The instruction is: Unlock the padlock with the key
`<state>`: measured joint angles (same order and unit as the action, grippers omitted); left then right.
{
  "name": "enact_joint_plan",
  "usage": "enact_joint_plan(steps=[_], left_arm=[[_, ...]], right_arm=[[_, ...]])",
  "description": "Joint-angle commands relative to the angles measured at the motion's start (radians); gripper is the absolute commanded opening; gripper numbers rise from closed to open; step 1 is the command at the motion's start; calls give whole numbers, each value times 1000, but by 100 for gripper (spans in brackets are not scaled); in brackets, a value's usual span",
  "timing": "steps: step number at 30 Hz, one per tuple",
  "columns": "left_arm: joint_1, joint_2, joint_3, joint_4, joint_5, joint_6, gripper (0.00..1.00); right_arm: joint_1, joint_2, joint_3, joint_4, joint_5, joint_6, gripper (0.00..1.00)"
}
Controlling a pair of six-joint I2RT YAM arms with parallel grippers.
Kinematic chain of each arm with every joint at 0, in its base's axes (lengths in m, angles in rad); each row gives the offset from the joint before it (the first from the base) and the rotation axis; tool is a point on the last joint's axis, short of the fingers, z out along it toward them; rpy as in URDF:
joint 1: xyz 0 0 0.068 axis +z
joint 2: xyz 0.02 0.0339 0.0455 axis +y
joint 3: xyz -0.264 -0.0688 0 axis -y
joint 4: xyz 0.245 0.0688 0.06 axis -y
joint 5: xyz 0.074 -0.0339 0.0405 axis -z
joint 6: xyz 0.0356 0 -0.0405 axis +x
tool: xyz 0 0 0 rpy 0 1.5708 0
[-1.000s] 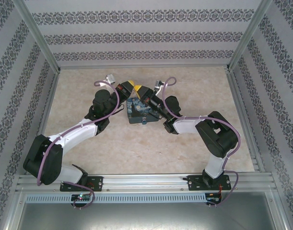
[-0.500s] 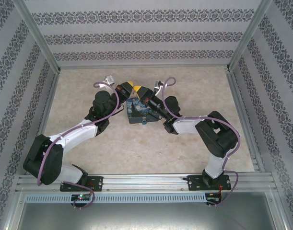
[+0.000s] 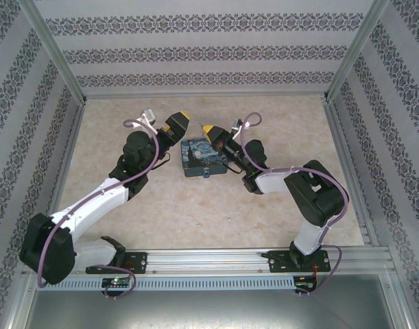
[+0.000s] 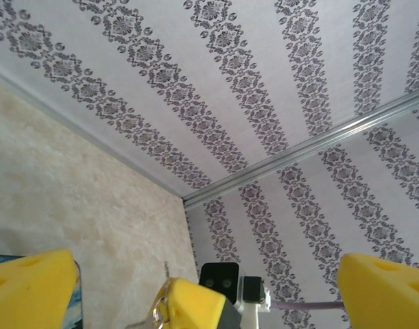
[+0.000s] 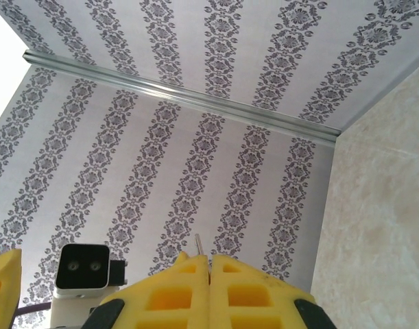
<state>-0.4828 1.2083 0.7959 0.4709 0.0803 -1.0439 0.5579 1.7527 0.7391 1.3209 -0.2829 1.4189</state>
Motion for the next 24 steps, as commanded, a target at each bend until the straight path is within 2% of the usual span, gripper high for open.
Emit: enact_joint_plan(steps=[1,8,12,15,20,24], left_arm=[[1,-41,9,-203,1,92,100],[-1,-44,24,-444,122,241,99],[-13,-32,-6,-498,217,342,100],[-47,-27,-22,-551,220,415,100],[-79,14,-62,-544,219,472,100],[-98,87,-84,-488,238,499,98]], right_arm=[[-30,-54,-21,-25,-63,-15,0],[-86,-143,-21,-320,-147,-150,0],[-105,-174,-15,-473,-159,-225,0],[-111,-181,10,-604,-157,-280,0],[-68,-248,142,-1055,-23,-534,0],[-64,-257,201,-1191,28,-597,0]])
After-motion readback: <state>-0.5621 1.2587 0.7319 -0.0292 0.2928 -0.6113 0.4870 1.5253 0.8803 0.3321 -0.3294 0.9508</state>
